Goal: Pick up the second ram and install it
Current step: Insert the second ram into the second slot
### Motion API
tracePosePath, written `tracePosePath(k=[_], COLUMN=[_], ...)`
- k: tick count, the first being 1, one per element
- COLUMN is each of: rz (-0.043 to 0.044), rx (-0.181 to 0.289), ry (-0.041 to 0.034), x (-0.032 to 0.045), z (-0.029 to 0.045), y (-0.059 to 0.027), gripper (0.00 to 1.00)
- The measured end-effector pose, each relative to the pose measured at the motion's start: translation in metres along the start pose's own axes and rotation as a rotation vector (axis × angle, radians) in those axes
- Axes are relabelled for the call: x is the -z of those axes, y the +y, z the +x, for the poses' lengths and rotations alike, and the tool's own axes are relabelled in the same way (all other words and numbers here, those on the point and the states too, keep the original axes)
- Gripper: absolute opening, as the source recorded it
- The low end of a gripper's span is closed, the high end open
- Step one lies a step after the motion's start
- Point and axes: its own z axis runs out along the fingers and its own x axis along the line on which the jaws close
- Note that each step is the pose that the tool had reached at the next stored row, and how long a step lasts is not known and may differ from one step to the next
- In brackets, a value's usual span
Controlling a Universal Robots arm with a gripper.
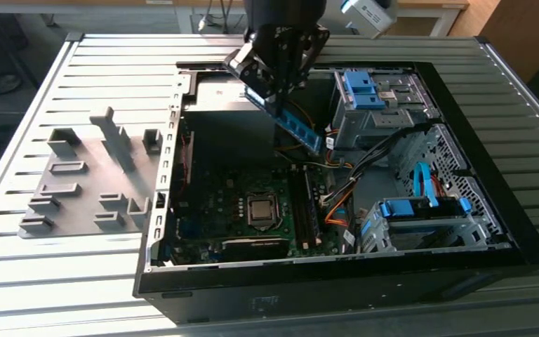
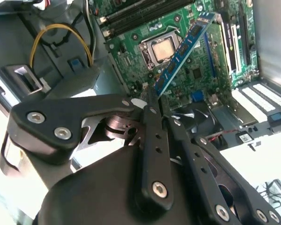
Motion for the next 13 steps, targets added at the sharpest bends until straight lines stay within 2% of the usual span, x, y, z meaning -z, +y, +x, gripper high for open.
tracePosePath(k=[5,13], rz=[-0.0017,-0.0047], rx=[-0.067,-0.21], ry=[0.0003,0.0019], x=[-0.003,-0.0073], z=[-0.0002,-0.0002], y=[0.0,0.0], gripper=[0.14,0.14])
